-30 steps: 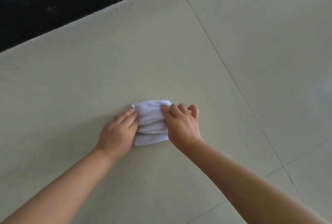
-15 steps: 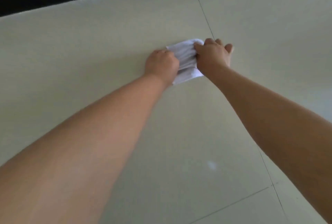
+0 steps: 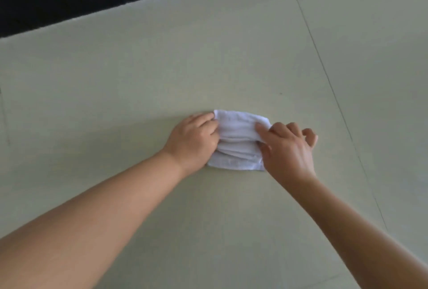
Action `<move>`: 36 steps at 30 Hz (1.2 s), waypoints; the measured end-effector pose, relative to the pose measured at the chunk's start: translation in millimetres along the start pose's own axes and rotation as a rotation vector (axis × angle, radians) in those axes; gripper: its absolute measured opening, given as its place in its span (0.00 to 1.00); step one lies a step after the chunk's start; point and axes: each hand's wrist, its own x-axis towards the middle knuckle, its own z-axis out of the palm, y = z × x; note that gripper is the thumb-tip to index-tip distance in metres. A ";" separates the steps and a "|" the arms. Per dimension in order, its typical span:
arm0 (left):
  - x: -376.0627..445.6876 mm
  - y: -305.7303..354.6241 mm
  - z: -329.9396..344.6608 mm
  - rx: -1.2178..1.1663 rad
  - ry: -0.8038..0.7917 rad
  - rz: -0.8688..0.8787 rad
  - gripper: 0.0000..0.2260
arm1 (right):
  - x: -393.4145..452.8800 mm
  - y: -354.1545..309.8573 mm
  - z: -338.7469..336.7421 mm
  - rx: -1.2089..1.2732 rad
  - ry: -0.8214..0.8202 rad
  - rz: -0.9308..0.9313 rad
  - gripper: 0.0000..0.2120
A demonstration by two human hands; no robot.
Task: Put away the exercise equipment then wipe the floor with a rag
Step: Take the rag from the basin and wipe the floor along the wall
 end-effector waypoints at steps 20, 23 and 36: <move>-39.7 -48.9 -1.7 -0.102 -0.039 -0.424 0.04 | 54.1 -84.6 3.2 0.025 -0.047 -0.174 0.23; -54.1 3.2 13.9 -0.166 0.056 -0.302 0.15 | -16.7 -49.7 16.1 -0.023 0.040 -0.185 0.25; -47.5 112.0 -14.2 -0.123 -0.450 -0.314 0.22 | -87.2 12.6 -6.8 -0.134 -0.274 -0.236 0.29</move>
